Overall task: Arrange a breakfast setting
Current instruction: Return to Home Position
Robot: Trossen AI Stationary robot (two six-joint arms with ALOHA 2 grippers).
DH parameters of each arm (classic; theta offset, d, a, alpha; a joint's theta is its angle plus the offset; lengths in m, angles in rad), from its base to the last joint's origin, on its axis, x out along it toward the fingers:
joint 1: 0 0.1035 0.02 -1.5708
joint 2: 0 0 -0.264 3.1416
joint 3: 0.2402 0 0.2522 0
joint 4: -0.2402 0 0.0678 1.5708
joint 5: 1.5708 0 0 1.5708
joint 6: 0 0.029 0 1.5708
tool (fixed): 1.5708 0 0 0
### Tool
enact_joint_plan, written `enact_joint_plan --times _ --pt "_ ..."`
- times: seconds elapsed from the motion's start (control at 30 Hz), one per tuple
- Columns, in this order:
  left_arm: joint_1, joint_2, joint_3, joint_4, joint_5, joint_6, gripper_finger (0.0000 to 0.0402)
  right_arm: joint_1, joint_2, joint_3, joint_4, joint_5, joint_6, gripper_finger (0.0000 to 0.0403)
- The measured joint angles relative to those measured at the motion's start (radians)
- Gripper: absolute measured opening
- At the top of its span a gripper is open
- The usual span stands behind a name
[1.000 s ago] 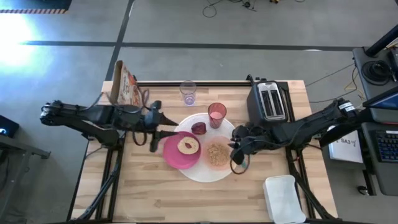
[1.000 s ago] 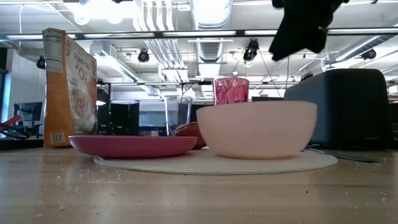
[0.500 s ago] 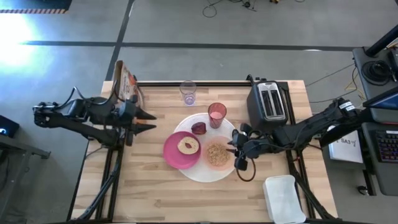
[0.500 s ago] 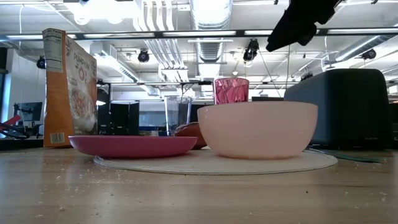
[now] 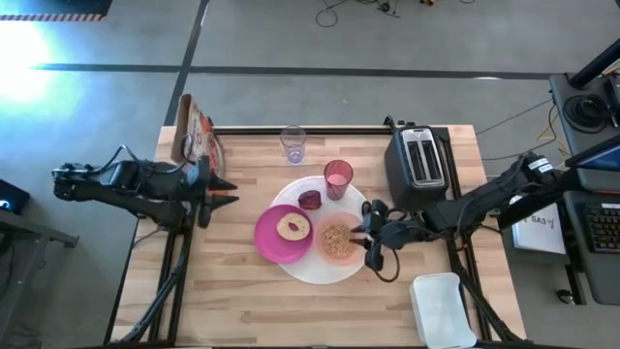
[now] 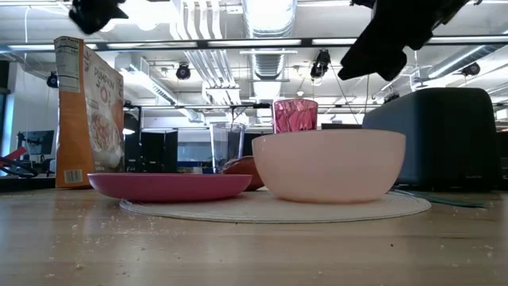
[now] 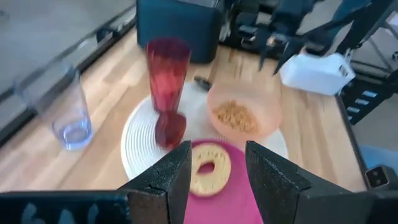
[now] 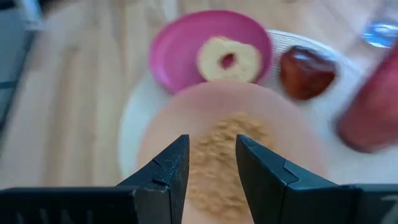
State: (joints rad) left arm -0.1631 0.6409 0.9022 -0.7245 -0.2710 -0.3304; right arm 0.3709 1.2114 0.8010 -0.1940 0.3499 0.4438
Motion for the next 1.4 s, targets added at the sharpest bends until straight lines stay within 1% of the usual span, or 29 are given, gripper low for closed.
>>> enact_joint_plan --times 0.07,0.27,0.53,0.6,0.7,1.0,1.23,1.4 --pt "0.0 -0.031 -0.052 0.0 0.0 -0.029 0.0134 0.016 0.0 -0.031 0.06 -0.019 -0.001 0.0121" --pt "0.0 -0.142 -0.196 0.033 0.0 -0.068 0.0134 0.063 0.0 -0.124 0.197 -0.017 -0.008 0.0121" --pt "0.0 -0.295 -0.308 0.073 0.0 -0.102 0.0134 0.109 0.0 -0.316 0.599 -0.017 -0.007 0.0121" --pt "0.0 -0.328 -0.322 0.079 0.0 -0.102 0.0134 0.118 0.0 -0.351 0.665 -0.017 -0.007 0.0121" --pt "0.0 -0.376 -0.345 0.082 0.0 -0.1 0.0134 0.127 0.0 -0.384 0.701 -0.017 -0.007 0.0121" --pt "0.0 -0.506 -0.4 0.081 0.0 -0.087 0.0134 0.127 0.0 -0.452 0.717 -0.017 0.007 0.0121" --pt "0.0 -0.567 -0.423 0.103 -0.007 -0.12 0.0134 0.127 0.0 -0.555 0.875 -0.017 0.035 0.0121" --pt "0.0 -0.578 -0.441 0.114 -0.011 -0.146 0.0134 0.127 0.0 -0.62 0.941 -0.008 0.06 0.0121"
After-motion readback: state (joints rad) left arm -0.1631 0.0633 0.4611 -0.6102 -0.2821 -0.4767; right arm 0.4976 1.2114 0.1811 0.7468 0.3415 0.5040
